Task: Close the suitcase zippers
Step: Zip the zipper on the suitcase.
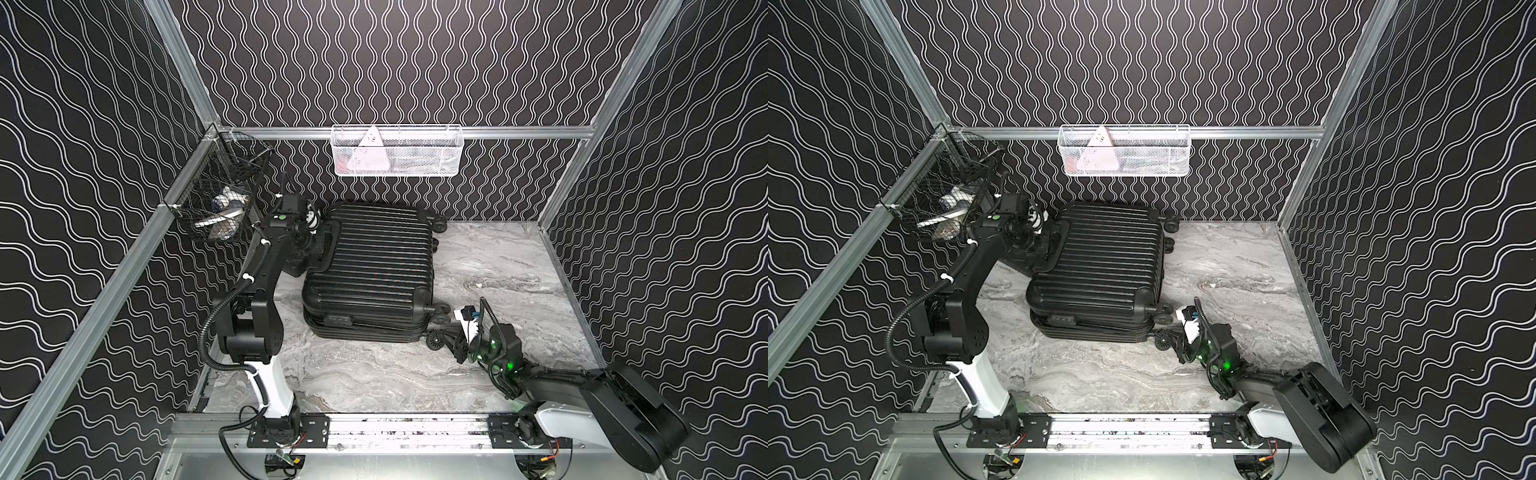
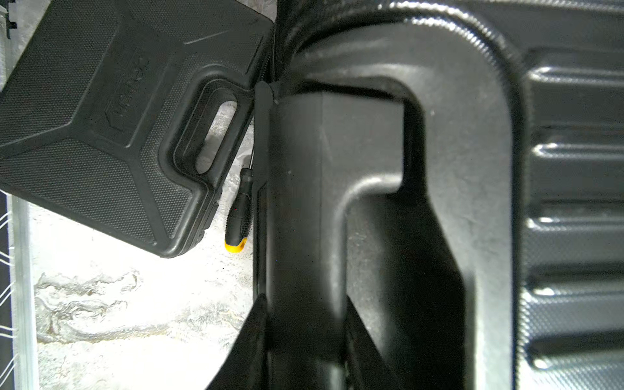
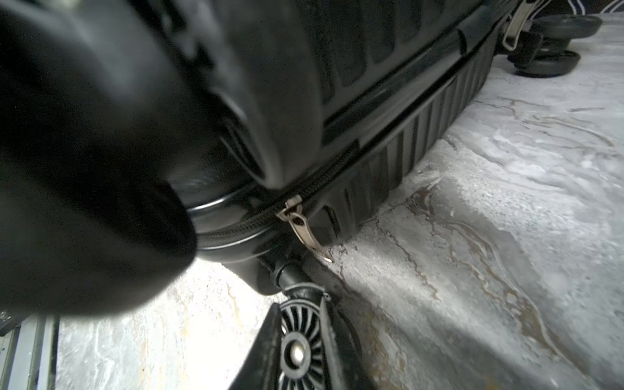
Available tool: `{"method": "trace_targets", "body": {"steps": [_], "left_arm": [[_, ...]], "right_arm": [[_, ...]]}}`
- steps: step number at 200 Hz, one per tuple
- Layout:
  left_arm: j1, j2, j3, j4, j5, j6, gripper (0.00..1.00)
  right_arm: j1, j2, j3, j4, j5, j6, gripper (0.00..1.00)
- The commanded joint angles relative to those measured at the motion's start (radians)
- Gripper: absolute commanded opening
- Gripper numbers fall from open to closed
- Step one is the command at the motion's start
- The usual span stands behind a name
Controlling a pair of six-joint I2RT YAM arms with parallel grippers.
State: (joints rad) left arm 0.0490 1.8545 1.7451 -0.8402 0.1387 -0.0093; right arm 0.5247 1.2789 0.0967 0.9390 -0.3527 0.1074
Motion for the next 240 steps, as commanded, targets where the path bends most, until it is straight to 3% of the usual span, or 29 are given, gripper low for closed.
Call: {"method": "trace_targets", "body": {"steps": [1,88,117,155,183,206,240], "left_arm": [[0.006,-0.01,0.008,0.087,0.046,-0.031,0.11],[0.012,-0.011,-0.004,0.09,0.056,-0.031,0.11],[0.014,-0.01,-0.004,0.09,0.061,-0.032,0.11],[0.019,-0.011,-0.004,0.092,0.066,-0.034,0.11],[0.027,-0.012,-0.007,0.095,0.077,-0.038,0.11],[0.029,-0.013,-0.012,0.098,0.085,-0.039,0.11],[0.033,-0.014,-0.018,0.101,0.088,-0.043,0.11]], "right_arm": [[0.001,0.041,0.015,0.143,-0.013,-0.042,0.21],[-0.046,0.394,0.021,0.576,-0.134,0.0,0.22],[-0.054,0.406,0.049,0.556,-0.186,0.031,0.25],[-0.055,0.346,0.091,0.393,-0.222,-0.002,0.29],[-0.055,0.381,0.098,0.428,-0.248,0.007,0.31],[-0.057,0.426,0.081,0.52,-0.208,0.032,0.51],[-0.064,0.398,0.112,0.411,-0.219,0.012,0.51]]}}
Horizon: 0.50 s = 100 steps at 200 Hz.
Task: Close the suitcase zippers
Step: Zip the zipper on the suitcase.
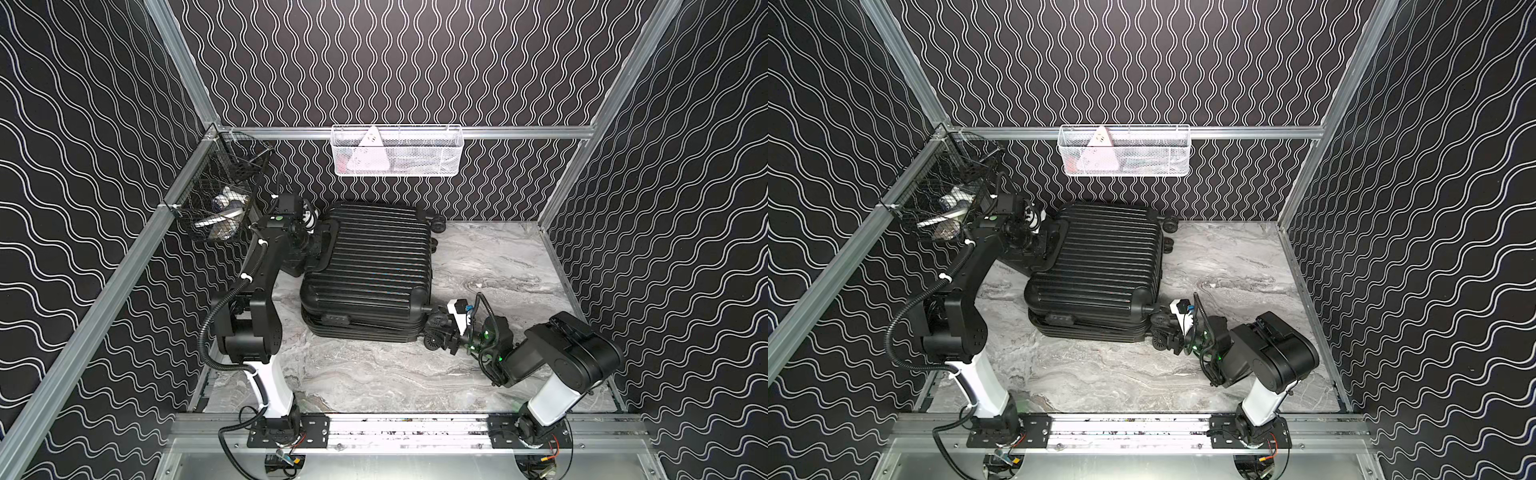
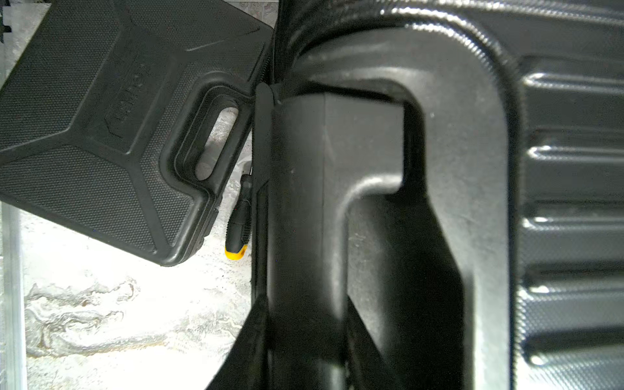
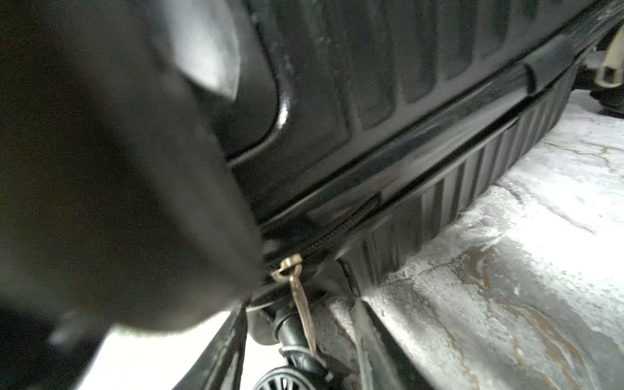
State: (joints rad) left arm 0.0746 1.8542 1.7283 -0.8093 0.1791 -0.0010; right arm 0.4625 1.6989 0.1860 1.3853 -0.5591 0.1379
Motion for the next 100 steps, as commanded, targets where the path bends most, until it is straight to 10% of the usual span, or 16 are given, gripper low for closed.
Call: {"method": "trace_targets", "body": {"steps": [1,100], "left_arm": [[0.008,-0.014,-0.001,0.07,0.048,-0.052,0.11],[0.021,-0.019,-0.007,0.078,0.069,-0.06,0.1]], "right_arm": [[-0.001,-0.025,0.023,-0.038,-0.013,-0.021,0.51],[0.0,0.03,0.07,-0.052,-0.073,0.005,0.24]]}}
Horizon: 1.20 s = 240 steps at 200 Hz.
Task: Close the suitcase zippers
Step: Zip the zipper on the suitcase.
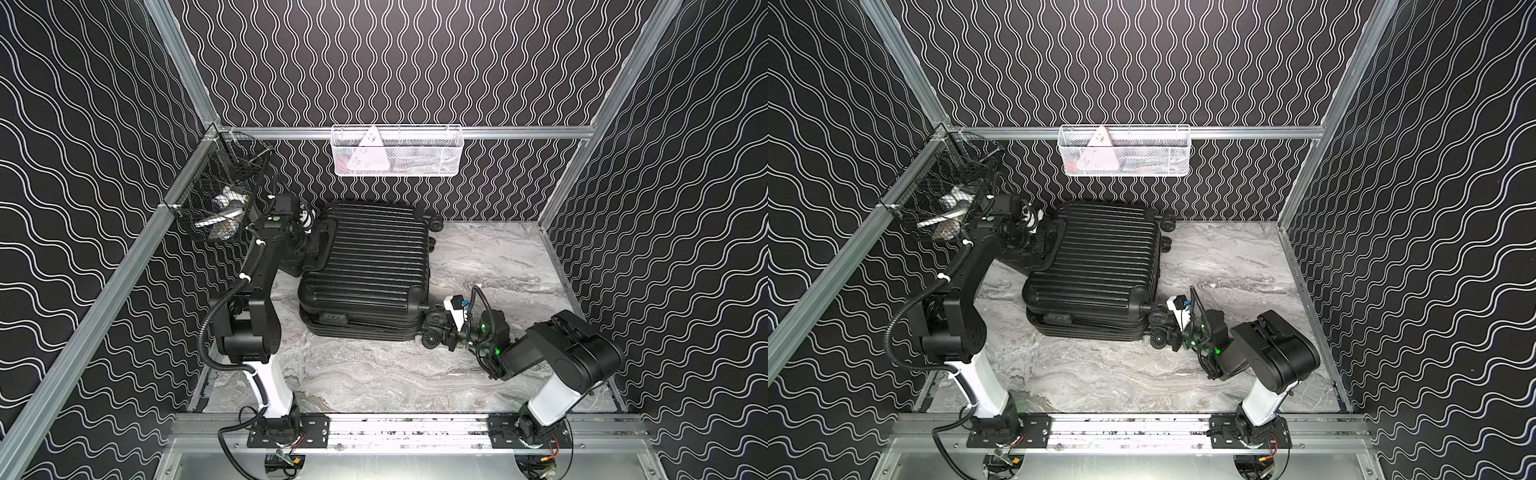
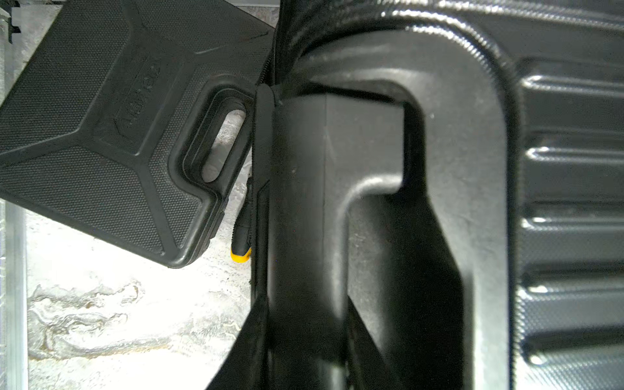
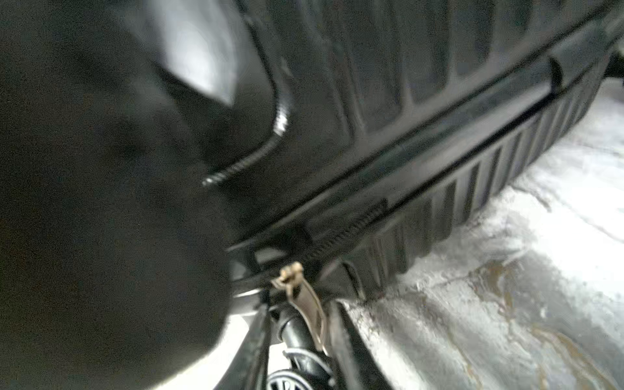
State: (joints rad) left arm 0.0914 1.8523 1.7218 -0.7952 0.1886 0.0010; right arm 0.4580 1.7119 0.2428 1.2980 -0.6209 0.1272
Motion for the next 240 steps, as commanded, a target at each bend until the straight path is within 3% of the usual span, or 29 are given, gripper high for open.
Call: {"method": "trace_targets", "body": {"steps": [1,59,120,148,162,186,199,215,240], "left_arm": [[0.004,-0.017,-0.001,0.063,0.06,-0.062,0.1],[0.004,-0.021,-0.005,0.068,0.075,-0.062,0.11],[0.005,-0.026,-0.01,0.07,0.08,-0.06,0.11],[0.005,-0.028,-0.011,0.068,0.074,-0.059,0.12],[0.005,-0.034,-0.016,0.072,0.072,-0.063,0.14],[0.005,-0.061,-0.009,0.076,0.064,-0.074,0.36],[0.004,-0.087,-0.007,0.081,0.056,-0.084,0.58],[-0.009,-0.13,0.002,0.074,0.046,-0.084,0.78],[-0.091,-0.217,-0.007,0.045,-0.07,-0.045,0.98]], "right_arm": [[0.005,0.017,0.014,0.034,-0.01,0.016,0.24],[0.005,0.001,0.021,-0.013,0.028,0.008,0.1],[0.005,0.059,0.027,0.092,0.035,0.062,0.11],[0.004,0.037,0.017,0.078,0.026,0.063,0.0],[0.005,0.011,0.011,0.044,0.023,0.06,0.0],[0.005,-0.027,-0.002,0.009,0.015,0.109,0.0],[0.004,-0.053,0.002,-0.041,0.002,0.133,0.0],[0.004,-0.081,0.02,-0.142,-0.012,0.147,0.0],[0.005,-0.103,0.037,-0.253,-0.017,0.15,0.0]]}}
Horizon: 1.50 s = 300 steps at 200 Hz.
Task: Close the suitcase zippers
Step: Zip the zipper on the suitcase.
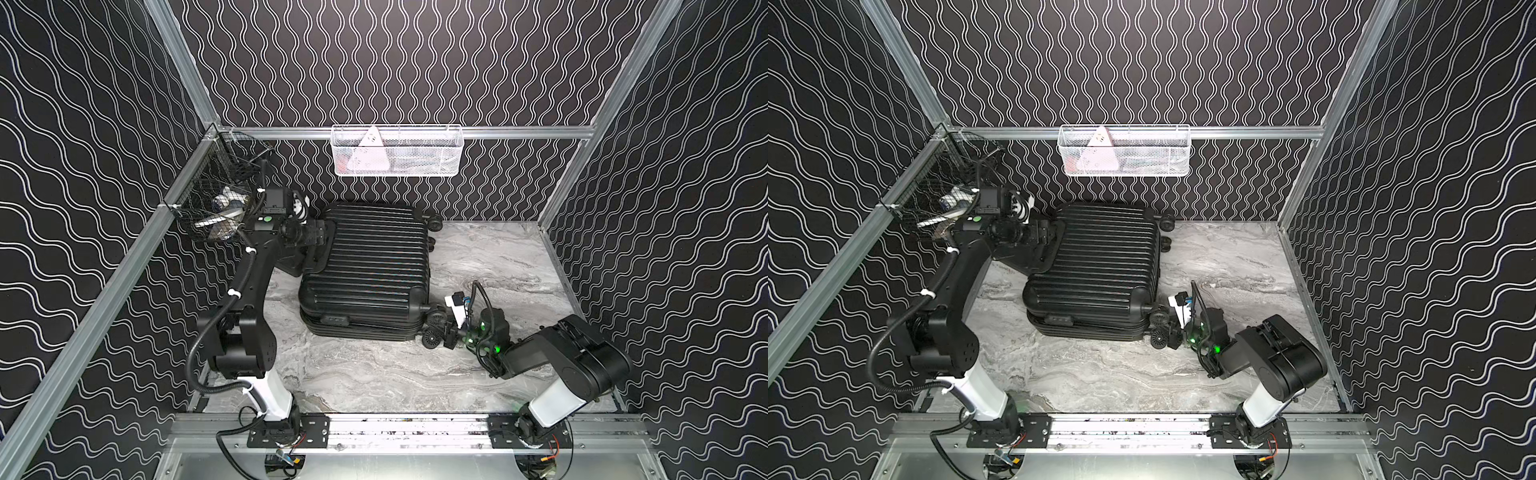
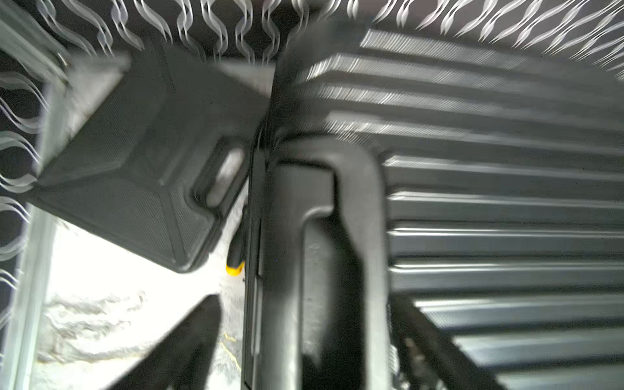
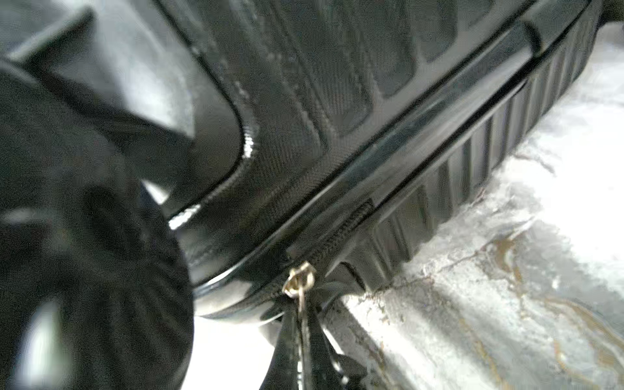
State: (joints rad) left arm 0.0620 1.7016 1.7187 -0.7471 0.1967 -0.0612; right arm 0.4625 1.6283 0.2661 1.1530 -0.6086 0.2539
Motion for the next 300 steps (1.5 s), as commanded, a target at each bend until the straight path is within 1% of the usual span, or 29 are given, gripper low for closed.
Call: {"method": "trace_targets", "body": {"steps": [1,19,39,56,73,87,99,109,124,136,144,153,167,177,203,223,250,278,300], "left_arm": [[-0.068,-0.07,-0.005,-0.004,-0.081,0.018,0.98],[-0.144,-0.153,-0.055,-0.016,-0.108,0.051,0.99],[-0.25,-0.253,-0.134,-0.031,-0.059,0.136,0.99],[-0.376,-0.344,-0.217,-0.039,-0.021,0.221,0.99],[-0.486,-0.425,-0.316,-0.034,0.033,0.328,0.98],[-0.554,-0.485,-0.393,-0.025,0.088,0.429,0.98],[-0.614,-0.521,-0.452,-0.041,0.13,0.545,0.96],[-0.669,-0.55,-0.497,-0.035,0.137,0.634,0.97],[-0.722,-0.587,-0.566,0.014,0.114,0.71,0.98],[-0.747,-0.594,-0.597,0.048,0.079,0.74,0.99],[-0.769,-0.59,-0.617,0.074,0.033,0.772,0.99],[-0.805,-0.582,-0.645,0.138,-0.069,0.784,0.99],[-0.852,-0.557,-0.684,0.252,-0.271,0.786,0.98],[-0.876,-0.532,-0.691,0.308,-0.362,0.784,0.97],[-0.908,-0.464,-0.679,0.408,-0.516,0.746,0.92],[-0.935,-0.418,-0.663,0.451,-0.631,0.742,0.9],[-0.955,-0.396,-0.658,0.51,-0.703,0.745,0.9],[-0.958,-0.394,-0.646,0.543,-0.722,0.706,0.9],[-0.957,-0.387,-0.646,0.557,-0.727,0.67,0.89]], "right_arm": [[0.0,-0.02,0.014,-0.111,-0.029,0.023,0.0],[0.0,-0.031,0.025,-0.177,-0.036,0.035,0.0],[0.0,-0.037,0.052,-0.269,-0.051,0.057,0.0],[0.0,-0.039,0.052,-0.273,-0.066,0.079,0.0],[0.0,-0.046,0.058,-0.295,-0.075,0.107,0.0],[0.0,-0.057,0.071,-0.347,-0.081,0.115,0.0],[0.0,-0.063,0.083,-0.379,-0.089,0.119,0.0],[0.0,-0.067,0.085,-0.392,-0.099,0.127,0.0],[0.0,-0.076,0.083,-0.404,-0.103,0.136,0.0],[0.001,-0.084,0.085,-0.428,-0.107,0.139,0.0],[0.001,-0.092,0.088,-0.447,-0.113,0.141,0.0],[-0.001,-0.099,0.091,-0.467,-0.125,0.15,0.0],[0.0,-0.112,0.088,-0.479,-0.144,0.171,0.0],[-0.001,-0.123,0.082,-0.481,-0.154,0.185,0.0],[-0.001,-0.166,0.054,-0.48,-0.163,0.215,0.0],[-0.002,-0.193,0.035,-0.482,-0.169,0.231,0.0],[0.0,-0.201,0.019,-0.464,-0.186,0.267,0.0],[0.005,-0.185,-0.026,-0.305,-0.204,0.37,0.0],[0.029,-0.167,-0.05,-0.211,-0.188,0.436,0.0]]}}
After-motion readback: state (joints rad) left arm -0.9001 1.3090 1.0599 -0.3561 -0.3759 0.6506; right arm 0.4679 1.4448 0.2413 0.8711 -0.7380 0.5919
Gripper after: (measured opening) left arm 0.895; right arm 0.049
